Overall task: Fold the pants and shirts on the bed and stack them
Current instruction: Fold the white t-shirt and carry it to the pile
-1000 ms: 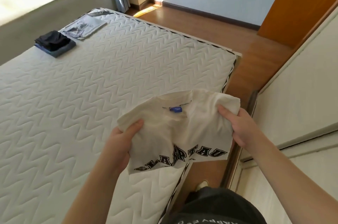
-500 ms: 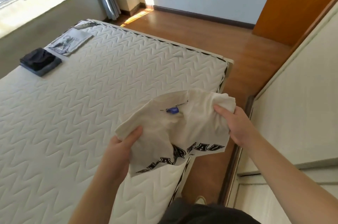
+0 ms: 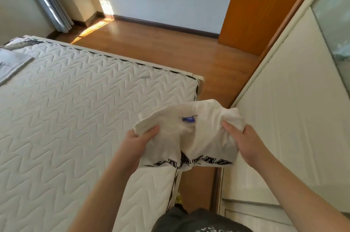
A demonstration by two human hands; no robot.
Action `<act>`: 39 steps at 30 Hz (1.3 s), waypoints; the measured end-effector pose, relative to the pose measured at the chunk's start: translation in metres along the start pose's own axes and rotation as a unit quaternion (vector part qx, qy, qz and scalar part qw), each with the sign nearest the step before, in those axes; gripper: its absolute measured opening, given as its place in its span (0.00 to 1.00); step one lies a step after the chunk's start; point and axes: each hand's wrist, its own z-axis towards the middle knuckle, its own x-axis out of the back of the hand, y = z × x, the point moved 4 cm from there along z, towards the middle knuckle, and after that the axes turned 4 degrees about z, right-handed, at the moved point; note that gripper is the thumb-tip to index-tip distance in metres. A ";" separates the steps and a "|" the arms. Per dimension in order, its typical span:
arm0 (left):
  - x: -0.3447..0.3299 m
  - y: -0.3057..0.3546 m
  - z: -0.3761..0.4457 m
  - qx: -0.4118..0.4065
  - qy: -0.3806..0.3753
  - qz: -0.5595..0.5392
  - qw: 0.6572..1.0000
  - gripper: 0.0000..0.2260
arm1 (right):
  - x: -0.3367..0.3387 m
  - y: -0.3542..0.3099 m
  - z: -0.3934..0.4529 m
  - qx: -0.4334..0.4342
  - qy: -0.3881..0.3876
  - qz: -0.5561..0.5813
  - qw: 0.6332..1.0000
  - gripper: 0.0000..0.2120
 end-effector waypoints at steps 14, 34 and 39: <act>-0.098 0.077 0.178 0.028 -0.063 0.031 0.997 0.21 | 0.072 -0.059 0.153 0.027 0.092 0.072 0.993 0.18; -0.161 0.155 0.387 0.012 0.109 -0.008 0.994 0.21 | 0.077 -0.165 0.472 0.009 -0.061 0.044 0.997 0.19; -0.155 0.161 0.450 0.020 0.136 -0.007 0.990 0.25 | 0.071 -0.166 0.529 0.001 -0.062 0.008 0.998 0.24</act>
